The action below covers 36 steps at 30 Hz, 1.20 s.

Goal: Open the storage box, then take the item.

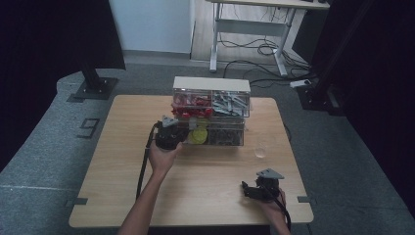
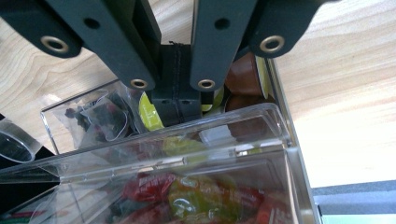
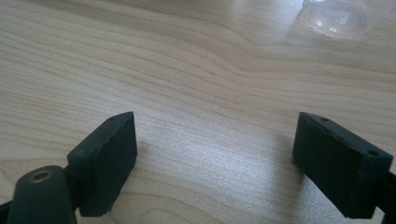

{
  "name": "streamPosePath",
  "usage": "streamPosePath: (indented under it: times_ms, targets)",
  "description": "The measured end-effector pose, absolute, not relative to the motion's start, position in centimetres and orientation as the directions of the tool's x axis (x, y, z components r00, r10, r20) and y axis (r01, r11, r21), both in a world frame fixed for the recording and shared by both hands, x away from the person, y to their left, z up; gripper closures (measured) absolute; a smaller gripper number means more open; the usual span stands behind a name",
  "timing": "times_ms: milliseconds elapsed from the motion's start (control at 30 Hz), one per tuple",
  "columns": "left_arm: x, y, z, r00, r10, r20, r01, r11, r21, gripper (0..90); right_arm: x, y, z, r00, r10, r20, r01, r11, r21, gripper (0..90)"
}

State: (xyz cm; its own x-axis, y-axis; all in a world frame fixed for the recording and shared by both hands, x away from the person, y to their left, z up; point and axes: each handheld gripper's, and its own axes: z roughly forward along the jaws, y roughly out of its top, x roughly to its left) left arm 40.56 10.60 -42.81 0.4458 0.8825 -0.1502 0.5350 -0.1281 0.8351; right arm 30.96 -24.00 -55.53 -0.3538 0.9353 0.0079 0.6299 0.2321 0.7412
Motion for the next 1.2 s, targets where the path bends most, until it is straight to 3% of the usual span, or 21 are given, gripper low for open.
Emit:
streamPosePath:
  times_ms: [1200]
  targets:
    - [41.8, 10.4, -41.3, 0.443, 0.882, -0.164, 0.526, -0.108, 0.843, 90.0, 31.0, -24.0, -55.5, -0.347, 0.938, 0.007, 0.63, 0.228, 0.742, 14.6]
